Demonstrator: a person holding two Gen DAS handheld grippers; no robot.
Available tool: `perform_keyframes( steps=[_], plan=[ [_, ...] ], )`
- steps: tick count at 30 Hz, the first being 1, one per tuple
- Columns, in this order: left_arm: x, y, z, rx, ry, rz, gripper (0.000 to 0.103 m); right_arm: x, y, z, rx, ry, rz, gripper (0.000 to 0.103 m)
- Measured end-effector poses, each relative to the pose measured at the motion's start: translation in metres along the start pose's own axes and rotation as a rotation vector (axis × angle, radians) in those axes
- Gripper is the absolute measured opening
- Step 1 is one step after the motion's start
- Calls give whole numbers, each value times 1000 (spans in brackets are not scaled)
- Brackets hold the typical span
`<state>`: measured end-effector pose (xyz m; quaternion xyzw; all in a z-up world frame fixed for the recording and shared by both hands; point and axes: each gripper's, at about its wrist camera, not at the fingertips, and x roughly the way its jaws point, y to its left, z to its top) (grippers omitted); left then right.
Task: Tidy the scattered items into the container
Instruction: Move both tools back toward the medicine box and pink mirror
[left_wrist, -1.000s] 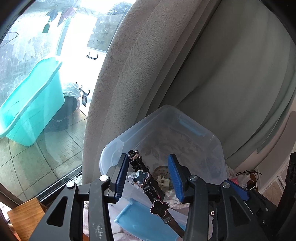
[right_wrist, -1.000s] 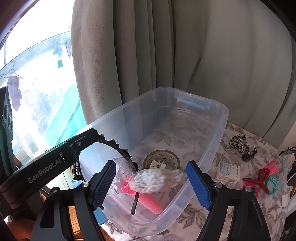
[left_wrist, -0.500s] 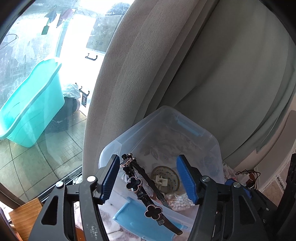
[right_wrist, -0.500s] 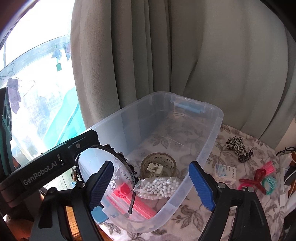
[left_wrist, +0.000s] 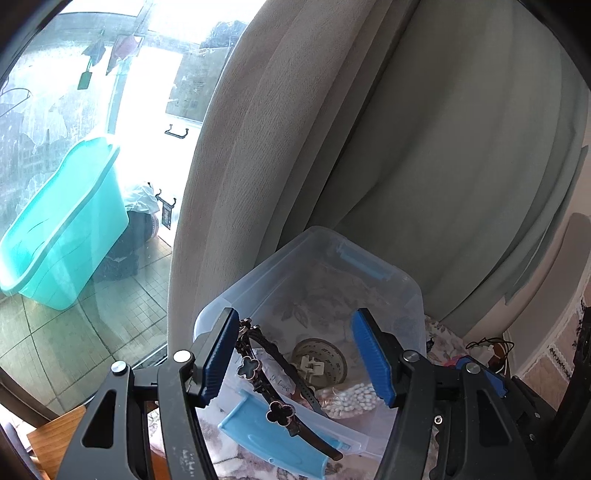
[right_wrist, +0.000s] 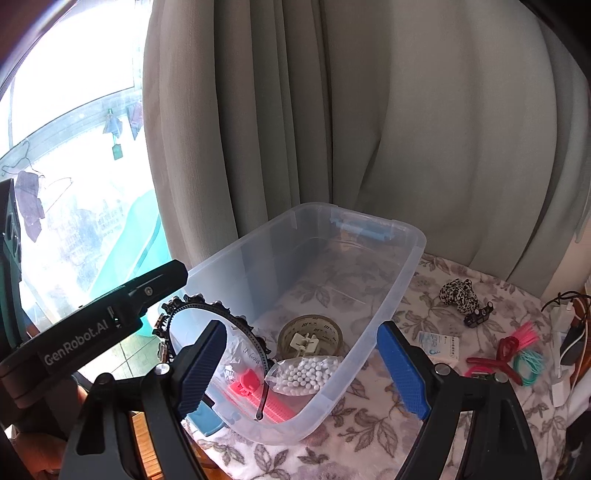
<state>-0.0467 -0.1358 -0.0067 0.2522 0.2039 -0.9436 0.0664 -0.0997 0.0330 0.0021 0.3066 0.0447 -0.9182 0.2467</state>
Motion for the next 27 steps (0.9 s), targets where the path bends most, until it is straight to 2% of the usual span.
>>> perform_keyframes(
  steps=[15,27],
  plan=[
    [-32,-68,-8,143,-43,-67,68,-67,-49,-8,122,-119,-51,86],
    [-30,-141,-25,270,-15,-160,71,-105,-121,-33,289,-168,-139,86]
  ],
)
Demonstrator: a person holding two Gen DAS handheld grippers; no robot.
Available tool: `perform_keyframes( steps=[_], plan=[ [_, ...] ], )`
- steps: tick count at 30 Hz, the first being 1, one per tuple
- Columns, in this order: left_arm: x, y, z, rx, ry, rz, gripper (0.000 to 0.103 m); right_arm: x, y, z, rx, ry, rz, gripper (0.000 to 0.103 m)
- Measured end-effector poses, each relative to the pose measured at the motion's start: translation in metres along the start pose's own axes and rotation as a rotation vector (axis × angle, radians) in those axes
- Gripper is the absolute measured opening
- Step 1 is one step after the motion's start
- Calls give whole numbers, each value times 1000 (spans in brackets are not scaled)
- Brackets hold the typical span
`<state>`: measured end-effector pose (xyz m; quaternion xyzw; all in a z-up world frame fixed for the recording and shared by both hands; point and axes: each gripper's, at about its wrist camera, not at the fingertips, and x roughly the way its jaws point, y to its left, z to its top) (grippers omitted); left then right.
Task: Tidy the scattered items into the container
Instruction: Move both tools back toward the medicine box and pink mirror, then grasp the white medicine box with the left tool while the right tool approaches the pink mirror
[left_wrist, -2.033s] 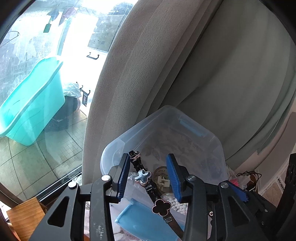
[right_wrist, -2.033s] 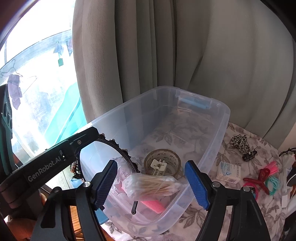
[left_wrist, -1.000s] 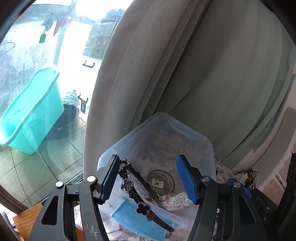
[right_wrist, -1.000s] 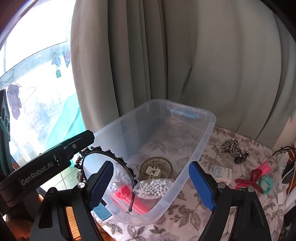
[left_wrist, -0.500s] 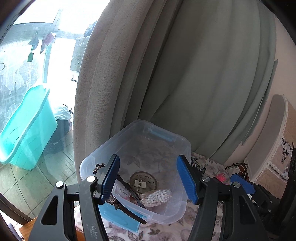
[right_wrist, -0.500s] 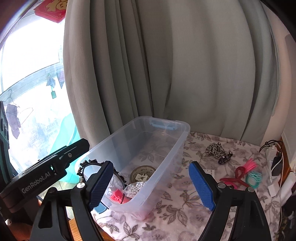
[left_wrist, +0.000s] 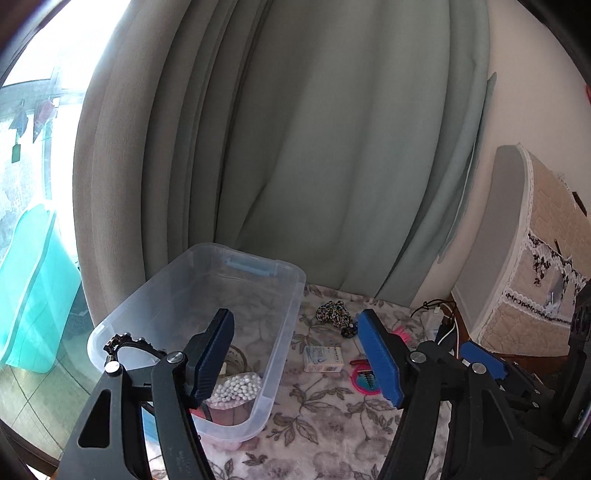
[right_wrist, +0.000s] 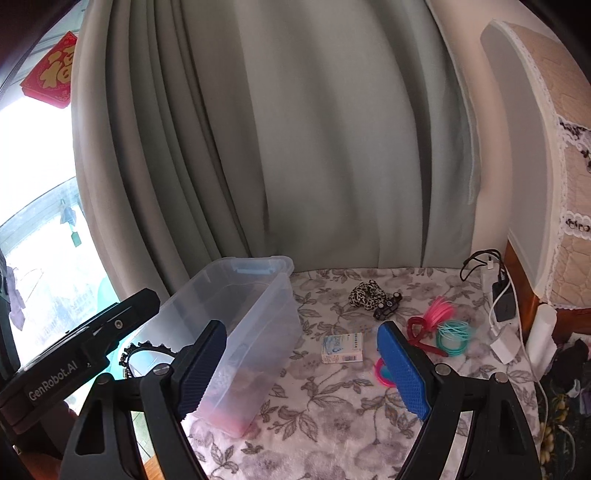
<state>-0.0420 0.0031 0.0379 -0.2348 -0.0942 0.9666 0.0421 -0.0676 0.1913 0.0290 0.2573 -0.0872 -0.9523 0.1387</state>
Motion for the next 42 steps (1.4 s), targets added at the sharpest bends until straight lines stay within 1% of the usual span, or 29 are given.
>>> perform_keyframes(
  steps=[6,10,13,19,30,34,39,42],
  plan=[
    [17,-29,-10,46,45,-32,71,-7,-48,-8,92,5,-62,86],
    [33,-47,-19,93,94,-42,71,-2,-79,-15,170,26,-100,86],
    [53,-56,-29,117,138,-50,71,7,-95,-21,193,54,-121,86],
    [81,-64,-46,146,221,-50,71,25,-110,-36,199,119,-137,86],
    [128,-63,-74,158,341,-30,71,70,-125,-65,197,250,-142,87],
    [149,-62,-83,175,369,-34,71,85,-131,-74,201,292,-148,87],
    [181,-55,-93,169,409,-39,71,107,-136,-86,195,350,-160,87],
    [200,-51,-98,172,424,-23,71,120,-139,-93,186,384,-172,87]
  ],
)
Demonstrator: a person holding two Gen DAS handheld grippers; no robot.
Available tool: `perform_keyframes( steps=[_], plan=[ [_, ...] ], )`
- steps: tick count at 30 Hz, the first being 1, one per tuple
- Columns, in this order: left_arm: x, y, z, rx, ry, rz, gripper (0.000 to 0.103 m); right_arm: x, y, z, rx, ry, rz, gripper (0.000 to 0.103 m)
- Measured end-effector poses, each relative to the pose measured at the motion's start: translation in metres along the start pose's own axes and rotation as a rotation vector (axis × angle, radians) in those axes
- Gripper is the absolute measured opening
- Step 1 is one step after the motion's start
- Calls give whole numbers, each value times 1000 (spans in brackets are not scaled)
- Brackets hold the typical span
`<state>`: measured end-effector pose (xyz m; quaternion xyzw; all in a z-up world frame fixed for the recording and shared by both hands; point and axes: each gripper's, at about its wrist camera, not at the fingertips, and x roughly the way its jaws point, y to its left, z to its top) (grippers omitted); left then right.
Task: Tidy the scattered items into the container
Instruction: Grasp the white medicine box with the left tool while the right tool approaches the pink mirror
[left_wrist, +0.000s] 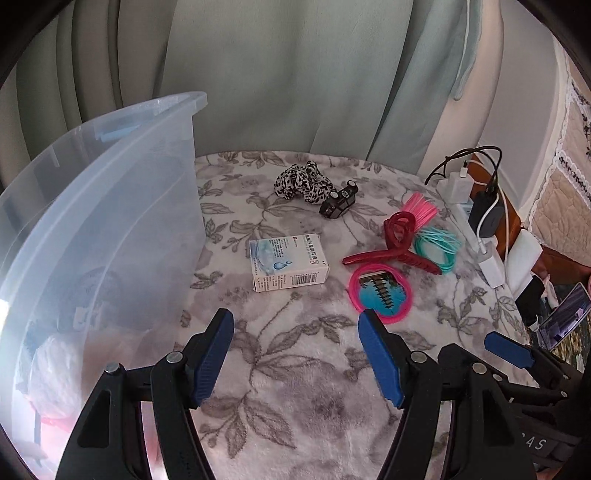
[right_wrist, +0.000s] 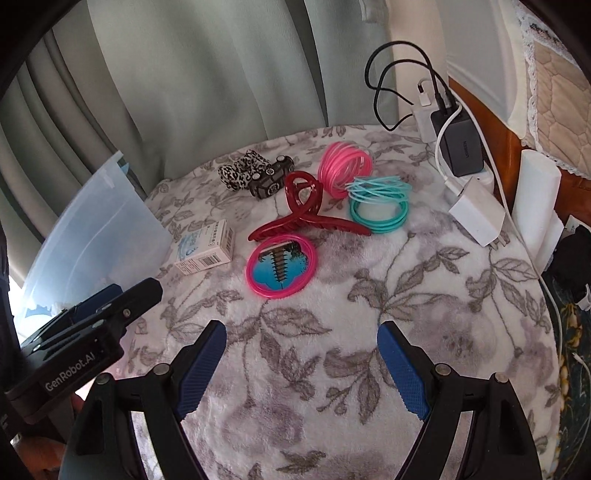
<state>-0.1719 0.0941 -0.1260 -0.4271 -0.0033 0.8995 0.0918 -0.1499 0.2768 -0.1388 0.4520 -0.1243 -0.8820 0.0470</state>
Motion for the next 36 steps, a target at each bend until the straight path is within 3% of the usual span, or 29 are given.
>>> perform_keyframes(
  steps=[11,19,36],
  plan=[
    [59,0,22,-24,38,-43,71,48,7,7,-65,67,-28,87],
    [96,-5,32,-17,76,-42,71,67,18,18,-149,47,-56,87],
    [125,11,46,26,35,-13,73,94,39,30,-257,5,-99,94]
  ],
)
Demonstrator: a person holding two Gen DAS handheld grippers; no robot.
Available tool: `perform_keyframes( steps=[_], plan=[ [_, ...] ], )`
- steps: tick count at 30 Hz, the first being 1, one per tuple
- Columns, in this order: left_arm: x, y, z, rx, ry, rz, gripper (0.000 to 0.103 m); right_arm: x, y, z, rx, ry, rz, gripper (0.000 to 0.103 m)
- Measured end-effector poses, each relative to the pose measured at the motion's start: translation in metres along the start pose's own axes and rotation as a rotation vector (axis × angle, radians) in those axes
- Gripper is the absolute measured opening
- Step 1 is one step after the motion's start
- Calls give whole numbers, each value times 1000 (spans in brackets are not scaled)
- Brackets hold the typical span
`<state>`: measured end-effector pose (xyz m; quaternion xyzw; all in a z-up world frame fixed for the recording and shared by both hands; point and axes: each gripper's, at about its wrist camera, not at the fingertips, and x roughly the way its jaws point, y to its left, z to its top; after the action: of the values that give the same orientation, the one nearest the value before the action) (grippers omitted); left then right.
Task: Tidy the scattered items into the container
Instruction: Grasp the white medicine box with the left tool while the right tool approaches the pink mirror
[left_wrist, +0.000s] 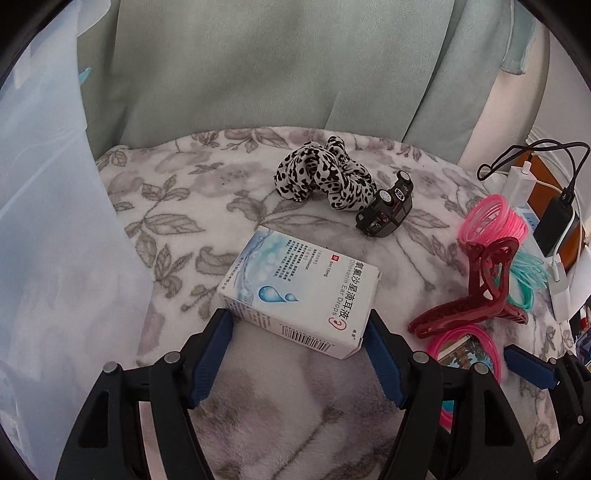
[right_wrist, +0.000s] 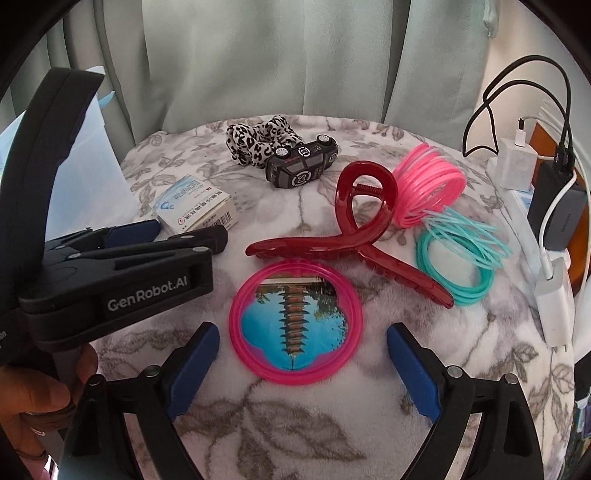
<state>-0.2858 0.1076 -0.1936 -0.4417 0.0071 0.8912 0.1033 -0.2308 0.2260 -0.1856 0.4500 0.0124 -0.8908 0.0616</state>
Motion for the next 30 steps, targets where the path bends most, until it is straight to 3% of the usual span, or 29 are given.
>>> perform_keyframes(
  steps=[10,20,28,30],
  plan=[
    [-4,5,1,-18,-19,-14,71,1,-3,2,15,-4,3,93],
    [-14,1,-3,-17,-20,-33,54,-4,-11,0,39,-8,20,83],
    [-27,-2,-6,-28,-25,-10,53,-8,-17,-5,55,-12,22,78],
    [-29,-2,-3,-42,-28,-15,57,-8,-17,-5,59,-13,21,78]
  ],
)
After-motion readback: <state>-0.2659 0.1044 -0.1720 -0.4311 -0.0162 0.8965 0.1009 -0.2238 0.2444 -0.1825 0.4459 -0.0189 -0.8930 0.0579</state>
